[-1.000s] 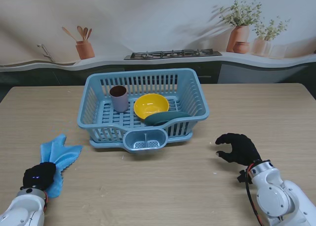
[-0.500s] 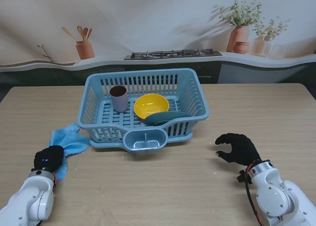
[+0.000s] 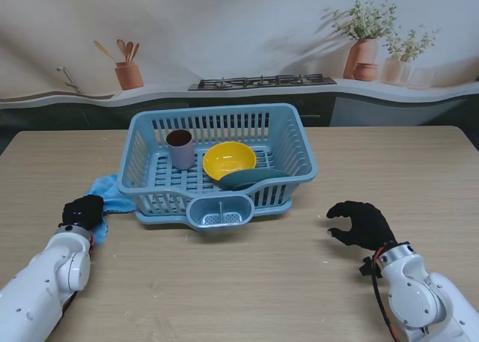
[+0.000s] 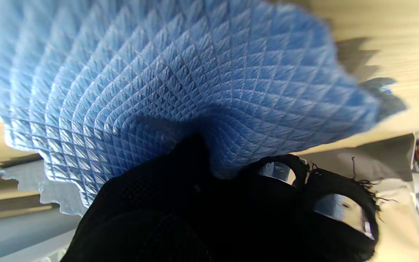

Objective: Clear dishes and wipe the table

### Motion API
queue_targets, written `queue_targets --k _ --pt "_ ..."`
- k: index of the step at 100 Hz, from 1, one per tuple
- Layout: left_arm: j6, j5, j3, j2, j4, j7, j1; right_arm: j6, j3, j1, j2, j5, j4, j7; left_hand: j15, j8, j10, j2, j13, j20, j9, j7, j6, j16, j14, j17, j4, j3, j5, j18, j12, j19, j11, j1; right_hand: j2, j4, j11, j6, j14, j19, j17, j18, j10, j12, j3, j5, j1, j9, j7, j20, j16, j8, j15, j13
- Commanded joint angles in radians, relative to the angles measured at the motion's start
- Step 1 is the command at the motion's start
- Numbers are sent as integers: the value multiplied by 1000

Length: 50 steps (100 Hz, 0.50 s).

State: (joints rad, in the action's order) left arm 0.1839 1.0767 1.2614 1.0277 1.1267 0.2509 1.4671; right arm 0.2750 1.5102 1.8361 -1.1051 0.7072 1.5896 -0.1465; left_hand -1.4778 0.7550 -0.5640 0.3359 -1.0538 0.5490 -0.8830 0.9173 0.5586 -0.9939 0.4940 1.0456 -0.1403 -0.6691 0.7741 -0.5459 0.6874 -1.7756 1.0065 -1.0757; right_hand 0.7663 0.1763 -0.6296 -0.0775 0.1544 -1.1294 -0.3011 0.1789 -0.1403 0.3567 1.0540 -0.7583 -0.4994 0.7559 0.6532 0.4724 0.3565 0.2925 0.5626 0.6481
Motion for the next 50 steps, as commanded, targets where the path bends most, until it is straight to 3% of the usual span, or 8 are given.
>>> queue_targets --k 1,22,50 --pt "-14 -13 -16 12 -38 -35 4 -2 -1 1 -1 3 5 10 -38 -69 -39 107 -29 4 3 60 -283 -4 6 19 -1 15 45 113 -4 -232 25 -116 -1 -20 11 -8 -16 -3 9 11 9 -9 -8 17 10 -15 -3 5 0 7 -3 -18" --pt "3 -19 -6 14 1 -71 27 -5 -1 0 -1 0 5 11 -38 -72 -41 105 -28 2 6 61 -280 -3 7 19 -1 15 42 111 -6 -231 26 -117 1 -20 11 -9 -16 -3 10 12 10 -9 -8 17 11 -15 -3 5 0 7 -3 -19" --pt "64 39 89 19 198 -134 223 -12 -4 9 -2 -8 9 14 -39 -75 -47 99 -22 1 11 57 -273 -4 13 18 0 22 40 107 -8 -230 25 -122 0 -20 10 -7 -16 -3 10 12 10 -9 -8 17 11 -15 -3 5 1 7 -3 -19"
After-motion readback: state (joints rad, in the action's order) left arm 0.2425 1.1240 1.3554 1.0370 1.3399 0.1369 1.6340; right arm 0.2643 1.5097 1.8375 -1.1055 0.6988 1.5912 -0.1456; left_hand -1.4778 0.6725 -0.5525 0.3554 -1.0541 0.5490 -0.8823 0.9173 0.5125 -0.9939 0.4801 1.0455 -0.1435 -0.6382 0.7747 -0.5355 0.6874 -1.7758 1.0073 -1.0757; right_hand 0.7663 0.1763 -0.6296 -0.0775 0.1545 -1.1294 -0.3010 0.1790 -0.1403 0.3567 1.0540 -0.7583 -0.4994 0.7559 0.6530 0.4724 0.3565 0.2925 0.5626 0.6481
